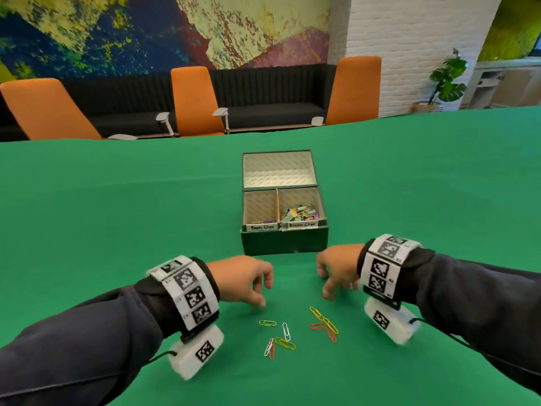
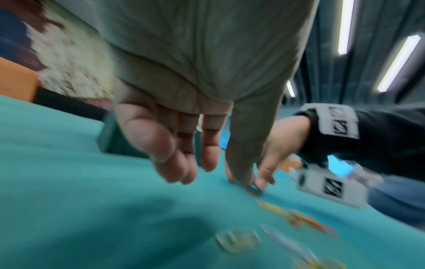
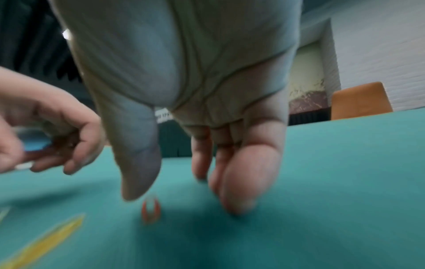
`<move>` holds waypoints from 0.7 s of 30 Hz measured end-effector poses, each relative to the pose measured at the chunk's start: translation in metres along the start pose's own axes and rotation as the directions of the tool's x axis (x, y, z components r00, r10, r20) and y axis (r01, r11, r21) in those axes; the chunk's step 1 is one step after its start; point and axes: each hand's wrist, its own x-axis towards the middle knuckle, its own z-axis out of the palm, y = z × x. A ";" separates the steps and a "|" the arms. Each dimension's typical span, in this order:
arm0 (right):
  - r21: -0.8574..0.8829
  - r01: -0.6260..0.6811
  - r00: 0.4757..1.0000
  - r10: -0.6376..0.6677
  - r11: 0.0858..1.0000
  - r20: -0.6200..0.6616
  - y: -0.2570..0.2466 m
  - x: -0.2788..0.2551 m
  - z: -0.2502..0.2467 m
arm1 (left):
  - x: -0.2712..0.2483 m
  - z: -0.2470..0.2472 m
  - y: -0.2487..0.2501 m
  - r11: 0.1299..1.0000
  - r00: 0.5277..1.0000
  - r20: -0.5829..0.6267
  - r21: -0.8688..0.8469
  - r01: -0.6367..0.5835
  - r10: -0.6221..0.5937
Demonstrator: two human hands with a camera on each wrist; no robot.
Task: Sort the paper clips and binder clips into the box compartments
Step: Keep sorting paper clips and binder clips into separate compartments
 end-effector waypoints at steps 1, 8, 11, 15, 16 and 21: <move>-0.050 0.004 1.000 -0.004 0.999 -0.005 0.000 0.001 0.006 | 0.003 0.008 0.008 0.999 0.998 0.056 0.046 0.012 -0.014; -0.163 0.062 0.993 -0.077 0.985 -0.091 -0.006 0.012 0.027 | 0.006 0.029 0.032 0.987 0.987 0.138 0.147 0.058 -0.078; -0.045 0.109 0.982 -0.115 0.993 -0.151 0.003 0.008 0.032 | -0.002 0.030 0.032 0.990 0.991 0.112 0.125 0.063 -0.077; 0.748 0.244 0.969 -0.181 0.618 -0.166 0.018 0.000 0.039 | -0.015 0.036 0.031 0.995 0.992 0.099 0.071 0.067 -0.074; 0.852 0.229 0.970 -0.186 0.470 -0.158 0.020 -0.001 0.041 | -0.017 0.038 0.032 0.993 0.991 0.109 0.094 0.066 -0.076; 0.893 0.090 0.990 -0.134 0.440 -0.034 0.013 -0.009 0.040 | -0.011 0.040 0.039 0.988 0.989 0.091 0.115 0.103 -0.114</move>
